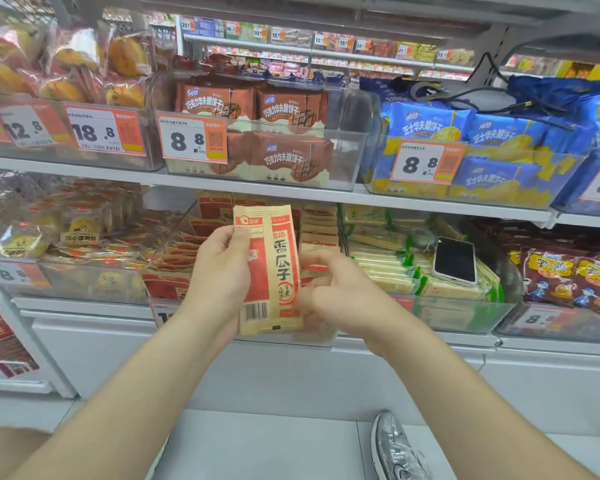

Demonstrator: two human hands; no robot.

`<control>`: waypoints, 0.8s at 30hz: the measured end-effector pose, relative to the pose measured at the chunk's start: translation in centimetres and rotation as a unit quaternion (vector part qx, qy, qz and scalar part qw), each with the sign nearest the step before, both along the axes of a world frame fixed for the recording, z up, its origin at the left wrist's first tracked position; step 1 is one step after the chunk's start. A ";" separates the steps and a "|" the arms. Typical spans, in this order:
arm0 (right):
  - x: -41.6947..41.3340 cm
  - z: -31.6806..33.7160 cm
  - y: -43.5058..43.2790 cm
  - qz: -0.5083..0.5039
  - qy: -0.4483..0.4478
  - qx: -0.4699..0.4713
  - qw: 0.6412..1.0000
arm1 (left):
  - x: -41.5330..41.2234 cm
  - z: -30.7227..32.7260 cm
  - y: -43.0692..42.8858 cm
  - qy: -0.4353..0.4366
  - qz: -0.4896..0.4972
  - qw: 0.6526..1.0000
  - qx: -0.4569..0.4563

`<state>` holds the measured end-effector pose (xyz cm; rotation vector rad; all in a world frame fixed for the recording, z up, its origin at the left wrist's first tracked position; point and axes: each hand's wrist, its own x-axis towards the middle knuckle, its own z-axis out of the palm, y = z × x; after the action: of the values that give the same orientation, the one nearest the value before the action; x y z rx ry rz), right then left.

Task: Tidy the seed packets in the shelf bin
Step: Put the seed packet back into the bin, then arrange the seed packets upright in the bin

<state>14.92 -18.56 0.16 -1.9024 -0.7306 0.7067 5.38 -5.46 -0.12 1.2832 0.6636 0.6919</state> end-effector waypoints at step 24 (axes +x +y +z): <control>0.1 -0.7 1.2 -0.237 -0.122 0.260 0.928 | 0.0 0.2 -1.5 -0.069 -0.056 0.991 0.099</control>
<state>15.03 -17.39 -0.50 -1.5861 -0.5066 -0.0367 5.39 -6.96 0.11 1.4289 0.4138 0.7594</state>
